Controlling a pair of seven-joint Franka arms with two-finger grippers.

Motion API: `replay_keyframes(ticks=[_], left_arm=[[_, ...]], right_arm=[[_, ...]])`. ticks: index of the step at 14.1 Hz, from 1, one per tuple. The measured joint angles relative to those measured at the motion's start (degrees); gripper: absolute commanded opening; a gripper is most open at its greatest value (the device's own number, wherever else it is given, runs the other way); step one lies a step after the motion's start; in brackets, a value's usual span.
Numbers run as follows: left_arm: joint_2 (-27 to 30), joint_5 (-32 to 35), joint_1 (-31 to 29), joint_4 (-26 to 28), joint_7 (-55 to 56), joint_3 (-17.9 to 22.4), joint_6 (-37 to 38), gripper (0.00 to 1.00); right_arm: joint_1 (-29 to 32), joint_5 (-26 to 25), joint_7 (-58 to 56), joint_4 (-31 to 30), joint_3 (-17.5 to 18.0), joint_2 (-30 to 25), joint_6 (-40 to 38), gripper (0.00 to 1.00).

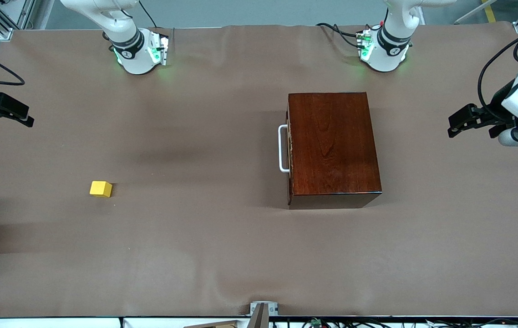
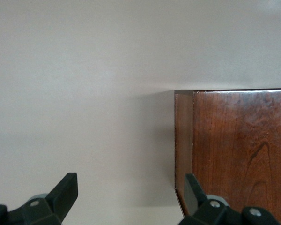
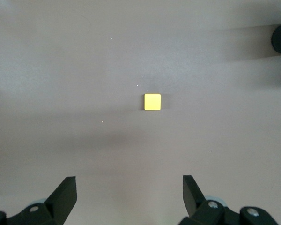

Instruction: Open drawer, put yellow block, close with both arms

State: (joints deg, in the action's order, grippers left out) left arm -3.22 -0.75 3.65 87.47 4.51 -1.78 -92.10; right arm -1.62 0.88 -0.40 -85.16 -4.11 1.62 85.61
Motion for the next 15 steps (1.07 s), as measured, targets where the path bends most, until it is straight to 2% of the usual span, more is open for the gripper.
replay_keyframes(ticks=[15], left_arm=[[-0.1, 0.0, 0.4, 0.0, 0.0, -0.6, -0.1, 1.00]], right_arm=[[0.0, 0.0, 0.0, 0.0, 0.0, 0.0, 0.0, 1.00]])
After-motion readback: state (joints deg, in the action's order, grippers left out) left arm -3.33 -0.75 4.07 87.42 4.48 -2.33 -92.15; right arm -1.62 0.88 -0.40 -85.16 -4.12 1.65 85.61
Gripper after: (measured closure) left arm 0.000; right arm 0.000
